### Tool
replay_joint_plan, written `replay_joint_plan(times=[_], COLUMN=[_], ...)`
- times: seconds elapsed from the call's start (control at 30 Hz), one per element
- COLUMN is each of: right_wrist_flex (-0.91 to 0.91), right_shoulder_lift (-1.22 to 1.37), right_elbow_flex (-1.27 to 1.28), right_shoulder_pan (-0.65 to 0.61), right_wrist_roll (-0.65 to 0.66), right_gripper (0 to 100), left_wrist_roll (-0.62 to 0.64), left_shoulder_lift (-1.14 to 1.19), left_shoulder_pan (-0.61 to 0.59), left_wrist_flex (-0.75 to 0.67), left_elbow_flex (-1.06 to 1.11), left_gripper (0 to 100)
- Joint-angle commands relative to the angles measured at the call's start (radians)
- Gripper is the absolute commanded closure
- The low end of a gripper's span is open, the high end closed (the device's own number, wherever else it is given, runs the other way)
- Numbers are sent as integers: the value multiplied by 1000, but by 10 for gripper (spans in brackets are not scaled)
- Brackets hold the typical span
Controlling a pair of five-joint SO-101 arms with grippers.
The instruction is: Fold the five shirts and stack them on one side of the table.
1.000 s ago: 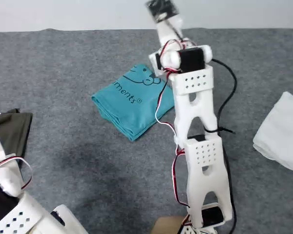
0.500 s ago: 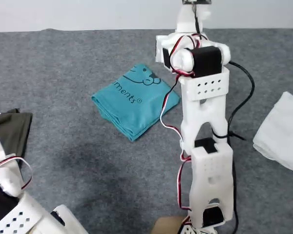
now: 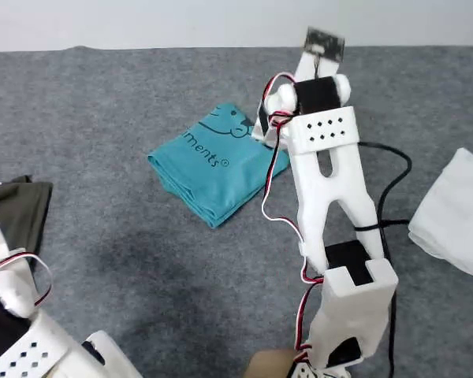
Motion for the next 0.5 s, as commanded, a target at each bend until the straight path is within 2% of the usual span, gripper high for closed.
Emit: replay_joint_plan(times=[0.0, 0.1, 0.47], right_wrist_flex=[35, -1, -292], right_shoulder_lift=[33, 108, 278], right_elbow_flex=[9, 6, 6], right_shoulder_pan=[-48, -91, -199], right_wrist_roll=[-78, -112, -155], right_gripper=[671, 626, 626], left_wrist_roll=[-9, -9, -9], left_shoulder_lift=[-9, -9, -9], left_shoulder_pan=[6, 6, 2], left_wrist_flex=[3, 3, 3], left_elbow_flex=[-4, -4, 48], left_gripper=[966, 966, 967])
